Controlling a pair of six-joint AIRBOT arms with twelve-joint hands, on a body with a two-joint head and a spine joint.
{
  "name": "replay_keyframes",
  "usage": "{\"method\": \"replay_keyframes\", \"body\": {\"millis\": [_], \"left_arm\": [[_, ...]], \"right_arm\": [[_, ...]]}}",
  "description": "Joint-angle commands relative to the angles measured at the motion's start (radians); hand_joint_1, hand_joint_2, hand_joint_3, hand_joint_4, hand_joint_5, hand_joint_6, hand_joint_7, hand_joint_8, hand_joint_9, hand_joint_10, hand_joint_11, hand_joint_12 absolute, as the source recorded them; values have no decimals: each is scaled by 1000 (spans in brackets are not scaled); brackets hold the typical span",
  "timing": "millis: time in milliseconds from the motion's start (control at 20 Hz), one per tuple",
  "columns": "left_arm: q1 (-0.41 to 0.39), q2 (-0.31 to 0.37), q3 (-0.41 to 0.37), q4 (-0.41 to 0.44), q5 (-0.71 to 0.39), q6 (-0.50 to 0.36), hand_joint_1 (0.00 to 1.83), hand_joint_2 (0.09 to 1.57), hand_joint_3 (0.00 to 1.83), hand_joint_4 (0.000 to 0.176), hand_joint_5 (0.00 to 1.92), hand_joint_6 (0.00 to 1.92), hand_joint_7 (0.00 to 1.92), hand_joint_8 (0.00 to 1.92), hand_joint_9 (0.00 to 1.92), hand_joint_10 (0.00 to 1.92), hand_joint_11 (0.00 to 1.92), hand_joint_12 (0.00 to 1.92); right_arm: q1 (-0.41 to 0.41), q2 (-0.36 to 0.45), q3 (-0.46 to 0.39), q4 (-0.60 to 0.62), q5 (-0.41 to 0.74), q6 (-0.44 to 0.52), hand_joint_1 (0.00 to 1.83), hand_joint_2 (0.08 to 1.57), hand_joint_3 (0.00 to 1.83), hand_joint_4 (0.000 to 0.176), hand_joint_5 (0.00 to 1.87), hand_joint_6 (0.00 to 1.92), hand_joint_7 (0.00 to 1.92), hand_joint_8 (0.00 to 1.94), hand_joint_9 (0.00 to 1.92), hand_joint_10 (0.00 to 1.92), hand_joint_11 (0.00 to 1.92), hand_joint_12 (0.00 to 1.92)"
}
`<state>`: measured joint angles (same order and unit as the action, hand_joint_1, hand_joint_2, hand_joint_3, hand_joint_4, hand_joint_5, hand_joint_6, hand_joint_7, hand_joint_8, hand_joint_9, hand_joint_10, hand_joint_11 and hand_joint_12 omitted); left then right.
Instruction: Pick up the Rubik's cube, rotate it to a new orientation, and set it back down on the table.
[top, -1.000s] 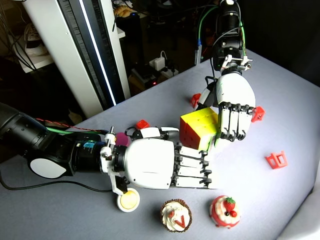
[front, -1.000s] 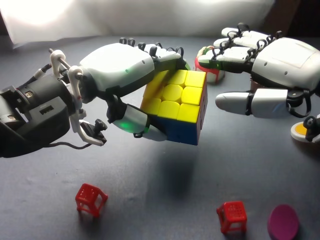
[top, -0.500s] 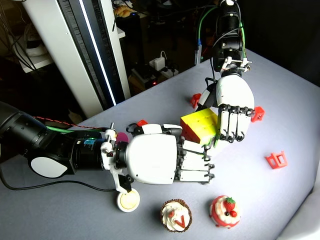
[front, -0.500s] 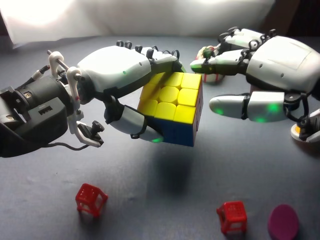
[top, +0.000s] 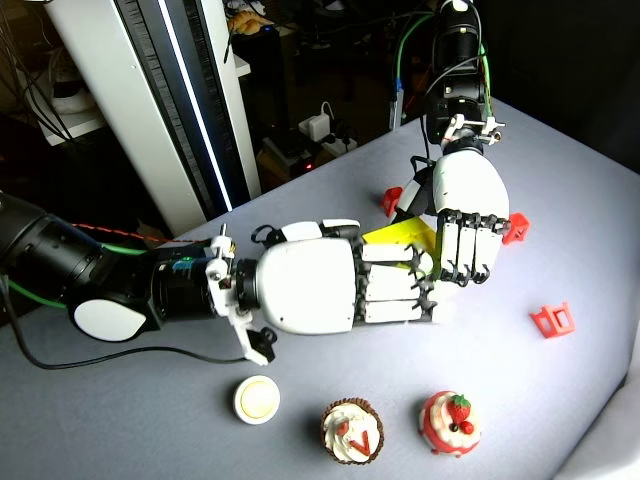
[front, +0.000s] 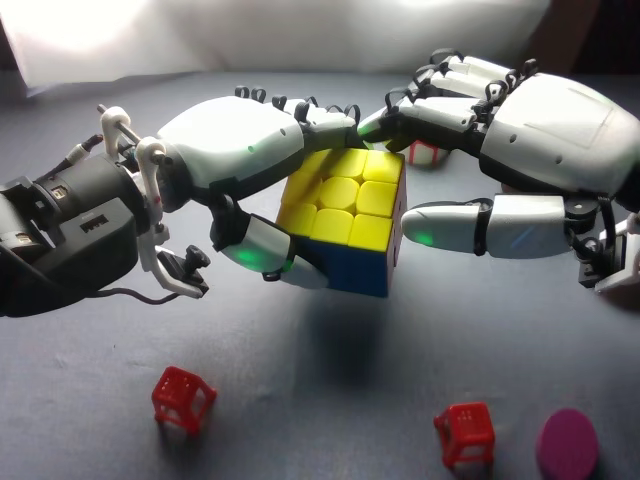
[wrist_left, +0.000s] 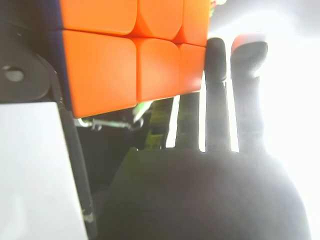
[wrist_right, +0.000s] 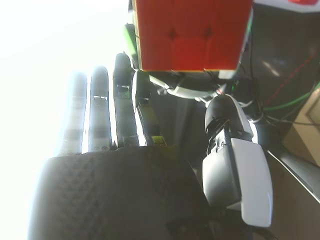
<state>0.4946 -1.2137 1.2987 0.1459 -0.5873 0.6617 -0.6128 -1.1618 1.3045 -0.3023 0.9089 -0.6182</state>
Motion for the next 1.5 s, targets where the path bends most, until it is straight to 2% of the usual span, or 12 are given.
{"method": "replay_keyframes", "body": {"millis": [0,200,300,400,800,950,1000,1100,1150,1200,1250,1450], "left_arm": [[-9,4,3,-21,-146,-12,1102,1388,25,0,375,1648,638,1825,580,1921,673,1921],[-5,6,5,-28,-149,-12,1102,1389,24,0,375,1648,638,1825,580,1921,673,1921],[-1,10,4,-31,-157,-14,1102,1389,23,0,375,1648,638,1825,580,1921,673,1921],[4,12,3,-31,-175,-22,1102,1389,23,0,375,1648,638,1825,580,1921,673,1921],[-7,49,-31,-20,-252,-23,1102,1390,20,0,375,1648,638,1825,580,1921,673,1921],[-24,54,-37,-8,-269,-23,1102,1391,20,0,375,1648,638,1825,580,1921,673,1921],[-28,54,-38,-3,-272,-22,1102,1391,19,0,375,1648,638,1825,580,1921,673,1921],[-35,54,-39,2,-277,-22,1102,1391,19,0,375,1648,638,1825,580,1921,673,1921],[-36,54,-40,3,-279,-22,1102,1391,19,0,375,1648,638,1825,580,1921,673,1921],[-37,55,-40,4,-280,-22,1102,1391,18,0,375,1648,638,1825,580,1921,673,1921],[-38,56,-40,5,-282,-22,1102,1392,18,0,375,1648,638,1825,580,1921,673,1921],[-39,58,-44,8,-287,-22,1102,1392,17,0,375,1648,638,1825,580,1921,673,1921]], "right_arm": [[16,10,-3,32,145,5,0,1282,5,0,192,749,371,926,190,1337,0,1815],[8,31,-33,32,197,5,0,1256,0,0,156,801,306,1077,164,1435,0,1892],[5,42,-40,34,198,5,7,1264,0,0,229,1078,315,1238,222,1711,56,1920],[-4,56,-48,55,195,5,1,1311,16,0,133,1143,272,1264,245,1782,134,1921],[-25,95,-33,101,164,5,0,1279,0,0,109,1015,179,1094,51,1538,0,1921],[-1,96,-24,84,137,5,0,1287,2,0,11,997,141,823,0,1352,0,1860],[8,95,-20,78,123,5,0,1269,0,0,1,884,138,717,0,1182,0,1752],[16,88,-10,75,97,5,0,1214,0,0,65,458,184,258,0,480,0,1195],[16,82,-3,75,84,5,0,1201,0,0,103,337,202,126,0,363,0,762],[16,76,6,75,69,5,0,1189,0,0,85,221,146,44,0,166,0,152],[16,70,13,75,56,5,0,1198,0,0,90,137,130,15,2,133,0,30],[16,54,34,73,20,5,0,1170,0,0,121,92,68,7,0,18,0,0]]}}
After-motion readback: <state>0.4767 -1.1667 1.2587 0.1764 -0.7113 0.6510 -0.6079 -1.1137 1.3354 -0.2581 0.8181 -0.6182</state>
